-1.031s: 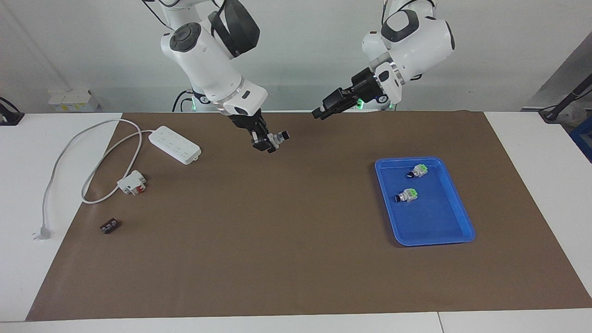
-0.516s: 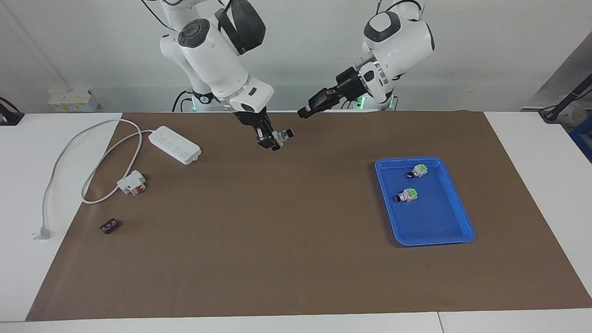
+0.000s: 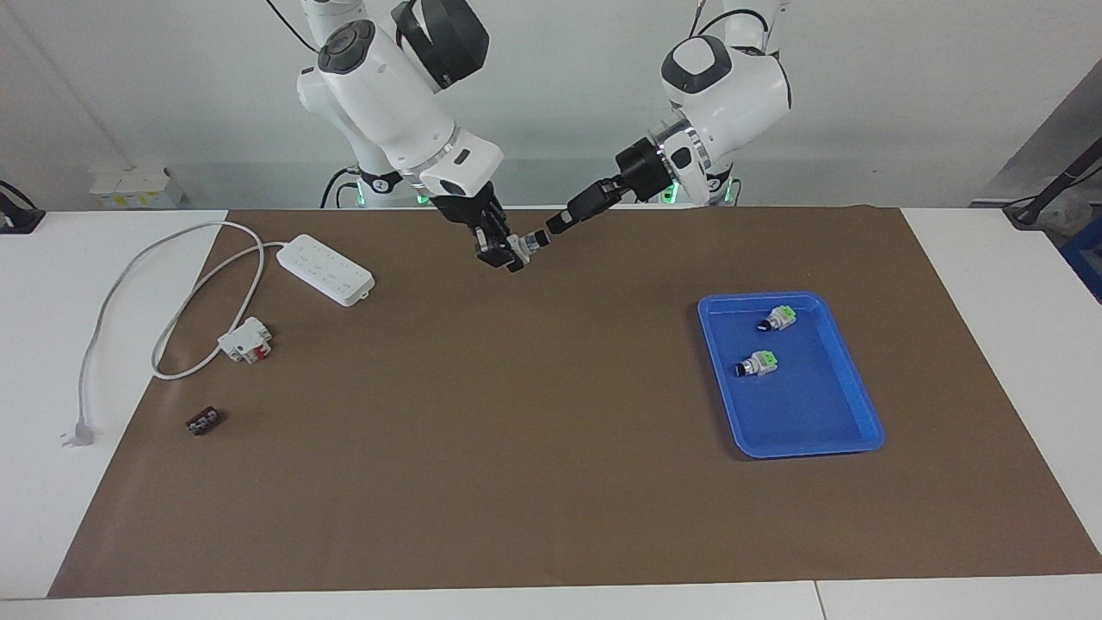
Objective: Turn and place switch with both arms
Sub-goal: 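Close the left gripper on the switch held by the right gripper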
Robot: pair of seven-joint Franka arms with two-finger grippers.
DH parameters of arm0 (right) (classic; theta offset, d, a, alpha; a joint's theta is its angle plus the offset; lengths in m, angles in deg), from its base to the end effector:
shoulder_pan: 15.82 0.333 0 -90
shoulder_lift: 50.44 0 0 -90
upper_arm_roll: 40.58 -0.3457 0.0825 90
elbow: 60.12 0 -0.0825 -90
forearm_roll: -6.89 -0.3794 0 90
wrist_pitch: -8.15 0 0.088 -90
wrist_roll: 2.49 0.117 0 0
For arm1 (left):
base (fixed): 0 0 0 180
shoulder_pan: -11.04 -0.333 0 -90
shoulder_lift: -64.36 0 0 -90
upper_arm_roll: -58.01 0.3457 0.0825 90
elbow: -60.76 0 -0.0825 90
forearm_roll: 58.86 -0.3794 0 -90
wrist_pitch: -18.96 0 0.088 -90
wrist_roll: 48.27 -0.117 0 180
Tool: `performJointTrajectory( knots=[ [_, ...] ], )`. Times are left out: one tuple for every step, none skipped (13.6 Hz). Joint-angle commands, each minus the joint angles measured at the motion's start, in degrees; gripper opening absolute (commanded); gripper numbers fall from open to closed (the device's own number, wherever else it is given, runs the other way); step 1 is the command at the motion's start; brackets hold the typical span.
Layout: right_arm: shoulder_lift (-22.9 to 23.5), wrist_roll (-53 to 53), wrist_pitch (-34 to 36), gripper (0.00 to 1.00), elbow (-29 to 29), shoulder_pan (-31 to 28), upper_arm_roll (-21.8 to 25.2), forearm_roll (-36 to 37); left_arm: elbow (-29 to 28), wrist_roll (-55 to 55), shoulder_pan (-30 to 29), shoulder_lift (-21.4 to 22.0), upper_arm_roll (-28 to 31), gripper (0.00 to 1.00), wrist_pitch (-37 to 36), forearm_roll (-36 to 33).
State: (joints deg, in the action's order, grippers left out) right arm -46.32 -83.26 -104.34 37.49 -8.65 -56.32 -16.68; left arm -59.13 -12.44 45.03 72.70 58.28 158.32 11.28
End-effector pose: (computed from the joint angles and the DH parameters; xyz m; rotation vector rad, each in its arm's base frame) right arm 0.5471 0.2578 0.5852 -1.8806 -2.1069 -0.5219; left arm 0.4521 -0.3122 0.5677 1.9085 0.8426 -0.2559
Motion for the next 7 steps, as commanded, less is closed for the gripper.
performJointTrajectory(
  knots=[
    [-1.1,-1.5,0.0,0.00,1.3,0.3,0.7,-1.7,0.2,-0.4,1.2,-0.2,0.6,0.36,1.4,2.4],
    [-1.1,-1.6,0.0,0.00,1.3,0.3,0.7,-1.7,0.5,-0.4,1.2,-0.3,0.6,0.36,1.5,2.4],
    [-1.1,-1.6,0.0,0.00,1.3,0.3,0.7,-1.8,0.8,-0.4,1.2,-0.4,0.6,0.36,1.5,2.4],
    [-1.1,-1.8,0.0,0.00,1.4,0.3,0.7,-1.9,1.1,-0.4,1.3,-0.5,0.6,0.36,1.8,2.4],
    [-1.1,-1.9,0.0,0.00,1.4,0.3,0.7,-1.9,1.1,-0.4,1.4,-0.7,0.6,0.36,2.6,2.5],
    [-1.1,-1.9,0.0,0.00,1.3,0.3,0.7,-2.0,1.1,-0.3,2.2,-0.9,0.6,0.35,3.6,2.5],
    [-1.1,-1.9,0.0,0.00,1.3,0.3,0.7,-1.9,1.1,-0.3,2.9,-1.0,0.6,0.35,4.7,2.5]
  ],
)
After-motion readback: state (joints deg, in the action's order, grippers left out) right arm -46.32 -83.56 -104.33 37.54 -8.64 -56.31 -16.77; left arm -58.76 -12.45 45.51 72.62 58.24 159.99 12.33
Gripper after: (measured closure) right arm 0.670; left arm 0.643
